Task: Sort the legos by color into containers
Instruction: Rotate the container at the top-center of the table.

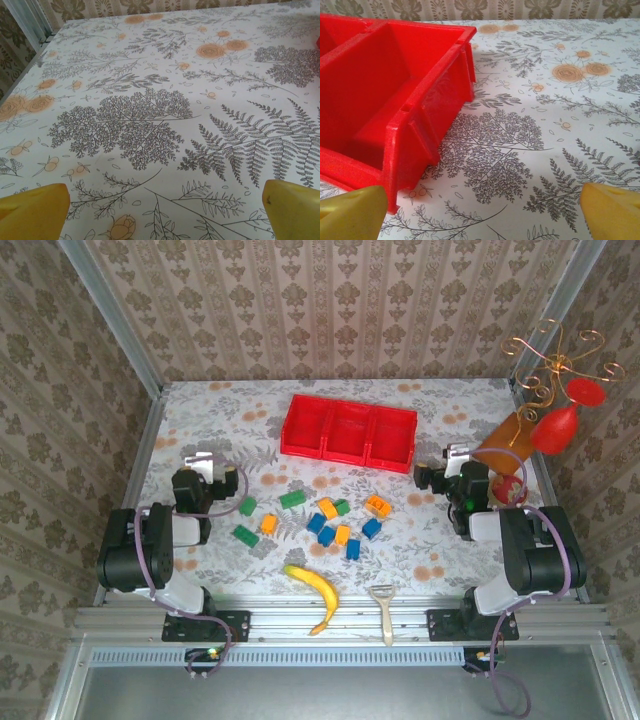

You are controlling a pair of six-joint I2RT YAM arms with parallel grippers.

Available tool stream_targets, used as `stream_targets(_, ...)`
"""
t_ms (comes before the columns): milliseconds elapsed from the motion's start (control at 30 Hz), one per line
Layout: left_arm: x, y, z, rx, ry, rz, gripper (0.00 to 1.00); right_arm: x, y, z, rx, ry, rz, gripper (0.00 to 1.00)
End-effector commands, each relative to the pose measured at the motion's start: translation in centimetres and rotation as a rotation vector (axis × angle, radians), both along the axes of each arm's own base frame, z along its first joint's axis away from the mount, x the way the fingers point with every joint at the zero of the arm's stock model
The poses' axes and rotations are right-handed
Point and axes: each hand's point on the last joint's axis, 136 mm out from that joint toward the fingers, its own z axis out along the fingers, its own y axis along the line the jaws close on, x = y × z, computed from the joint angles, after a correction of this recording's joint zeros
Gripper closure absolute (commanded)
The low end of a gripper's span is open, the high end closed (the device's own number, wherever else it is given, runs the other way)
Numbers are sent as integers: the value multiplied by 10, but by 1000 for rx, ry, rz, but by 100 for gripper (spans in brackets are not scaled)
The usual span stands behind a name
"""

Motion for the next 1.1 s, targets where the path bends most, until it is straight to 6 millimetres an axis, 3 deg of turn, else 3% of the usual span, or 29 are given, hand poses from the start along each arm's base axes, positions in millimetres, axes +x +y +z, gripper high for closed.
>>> stream_targets(0,8,1,25,3,-46,11,0,6,-8,15,0,-11,-59,0)
stream_targets(300,0,7,51,9,-60,51,0,0,-18,24,14,51,-131,0)
stream_targets(333,0,8,55,12,-60,59,0,-2,-19,36,24,35,-147,0)
stream_targets(400,-1,11,67,2,-75,81,0,-5,-19,41,50,55,-171,0)
stream_targets(667,3,12,104,-189,-79,159,0,-10,-10,59,89,168,-238,0)
stream_targets(800,13,-2,110,-323,-61,133,0,-9,0,58,112,246,-272,0)
stream_targets(1067,45,-49,96,-412,22,69,0,14,34,35,157,382,-294,7)
